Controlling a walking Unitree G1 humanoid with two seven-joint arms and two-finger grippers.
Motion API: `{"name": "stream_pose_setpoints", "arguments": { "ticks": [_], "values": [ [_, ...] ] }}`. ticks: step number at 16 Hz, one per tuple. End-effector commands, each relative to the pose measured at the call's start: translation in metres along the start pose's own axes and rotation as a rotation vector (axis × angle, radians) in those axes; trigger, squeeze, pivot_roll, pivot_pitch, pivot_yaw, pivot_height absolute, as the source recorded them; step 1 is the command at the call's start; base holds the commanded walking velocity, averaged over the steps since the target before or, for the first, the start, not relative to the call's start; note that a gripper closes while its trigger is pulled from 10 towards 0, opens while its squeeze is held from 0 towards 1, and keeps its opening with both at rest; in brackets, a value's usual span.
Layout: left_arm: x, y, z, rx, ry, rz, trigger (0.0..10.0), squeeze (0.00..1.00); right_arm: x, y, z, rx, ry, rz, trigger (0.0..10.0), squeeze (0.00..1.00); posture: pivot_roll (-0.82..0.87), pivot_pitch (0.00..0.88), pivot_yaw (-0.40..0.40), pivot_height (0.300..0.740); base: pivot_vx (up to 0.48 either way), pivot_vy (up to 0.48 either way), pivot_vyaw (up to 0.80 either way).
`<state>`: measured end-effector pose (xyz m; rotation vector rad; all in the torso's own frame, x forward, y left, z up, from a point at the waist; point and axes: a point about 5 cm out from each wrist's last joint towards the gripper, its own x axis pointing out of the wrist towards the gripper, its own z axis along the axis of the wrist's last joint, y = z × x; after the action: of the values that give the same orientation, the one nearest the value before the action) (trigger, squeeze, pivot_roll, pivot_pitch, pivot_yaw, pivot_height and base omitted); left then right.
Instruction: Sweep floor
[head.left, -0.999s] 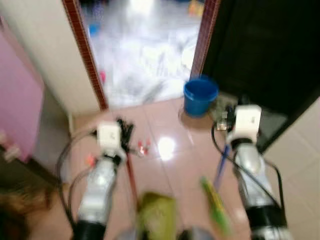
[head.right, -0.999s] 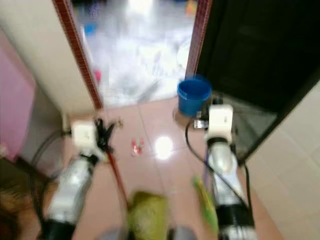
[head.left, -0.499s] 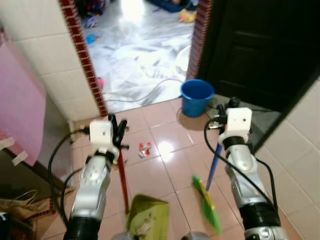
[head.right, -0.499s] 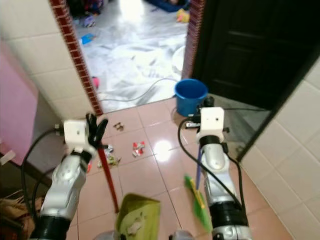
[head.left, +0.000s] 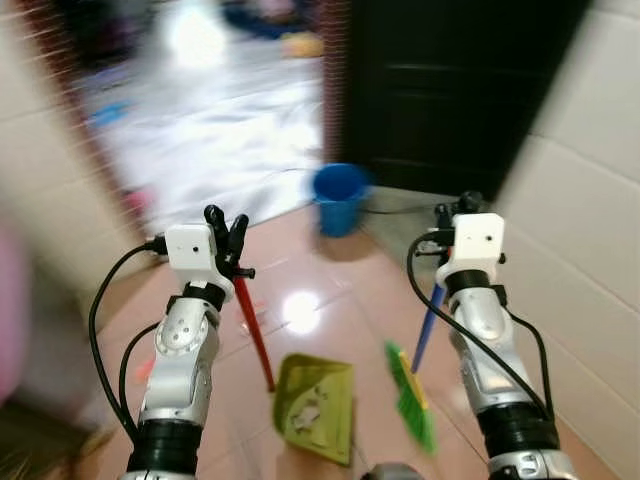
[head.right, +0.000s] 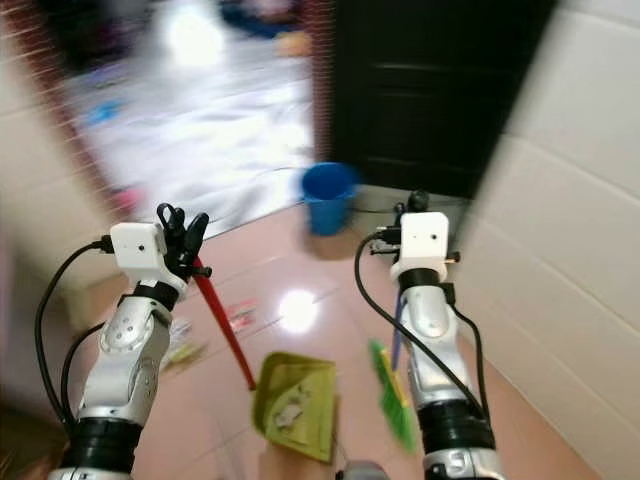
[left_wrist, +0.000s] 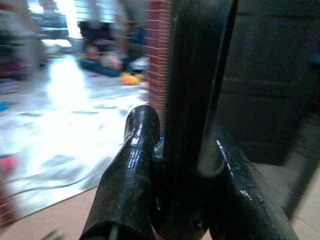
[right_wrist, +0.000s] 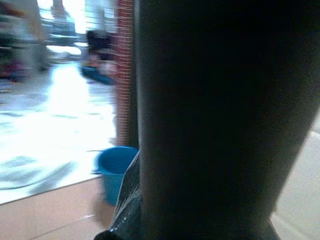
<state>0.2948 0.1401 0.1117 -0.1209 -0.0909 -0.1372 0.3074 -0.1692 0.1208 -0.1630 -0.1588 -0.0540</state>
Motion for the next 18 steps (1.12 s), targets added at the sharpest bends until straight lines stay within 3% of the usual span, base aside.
{"name": "stream_pose_setpoints", "arguments": {
  "ticks": [1, 4, 10, 15, 18],
  "values": [
    [0.008, -0.006, 0.021, -0.029, -0.087, -0.019, 10.0, 0.0, 0.003, -0.005, 0.005, -0.041, -0.027, -0.016, 10.0, 0.0, -0.07, 0.0, 0.066, 0.74, 0.48, 0.0, -0.72],
    [0.013, 0.0, 0.033, -0.029, -0.13, 0.021, 10.0, 0.0, 0.004, -0.007, 0.003, -0.049, -0.016, -0.02, 10.0, 0.0, -0.07, 0.0, 0.067, 0.74, 0.48, 0.0, -0.52],
    [0.028, 0.014, 0.077, -0.029, -0.275, 0.188, 10.0, 0.0, 0.0, 0.003, 0.001, -0.057, -0.017, 0.069, 10.0, 0.0, -0.08, 0.0, 0.061, 0.74, 0.463, 0.0, 0.0],
    [0.037, 0.03, 0.108, -0.085, -0.351, 0.338, 10.0, 0.0, -0.003, 0.01, 0.003, -0.051, -0.035, 0.118, 10.0, 0.0, -0.08, 0.0, 0.056, 0.74, 0.45, 0.0, 0.66],
    [0.038, 0.04, 0.119, -0.093, -0.381, 0.397, 10.0, 0.0, -0.003, 0.01, 0.002, -0.055, -0.03, 0.127, 10.0, 0.0, -0.09, 0.0, 0.053, 0.74, 0.45, 0.0, 0.0]
  ]
}}
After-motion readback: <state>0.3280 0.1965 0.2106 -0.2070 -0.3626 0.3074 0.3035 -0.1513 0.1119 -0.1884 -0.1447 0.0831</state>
